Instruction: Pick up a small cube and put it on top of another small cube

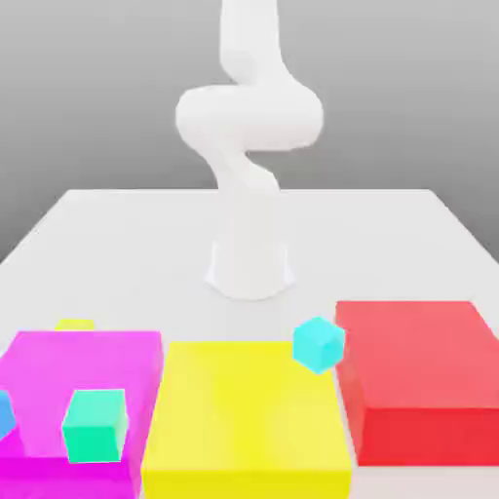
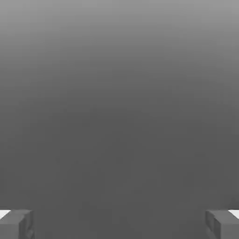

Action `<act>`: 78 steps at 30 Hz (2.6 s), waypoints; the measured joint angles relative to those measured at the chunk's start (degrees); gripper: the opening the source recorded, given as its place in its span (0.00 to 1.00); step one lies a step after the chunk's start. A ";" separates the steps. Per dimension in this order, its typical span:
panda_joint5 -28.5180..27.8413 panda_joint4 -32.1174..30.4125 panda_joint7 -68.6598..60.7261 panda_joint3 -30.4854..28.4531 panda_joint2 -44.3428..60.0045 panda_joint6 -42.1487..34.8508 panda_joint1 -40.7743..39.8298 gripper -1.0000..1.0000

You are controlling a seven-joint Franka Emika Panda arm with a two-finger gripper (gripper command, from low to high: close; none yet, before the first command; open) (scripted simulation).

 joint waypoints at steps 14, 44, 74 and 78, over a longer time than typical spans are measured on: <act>-11.48 -13.16 -12.19 -12.53 20.38 12.82 -11.54 0.50; 24.41 -24.84 -59.90 -10.32 56.19 38.07 -32.48 0.00; -17.96 -14.87 -15.90 -34.10 59.29 29.23 -19.95 0.00; -23.40 -12.80 -9.82 -40.96 62.40 29.86 -14.84 0.00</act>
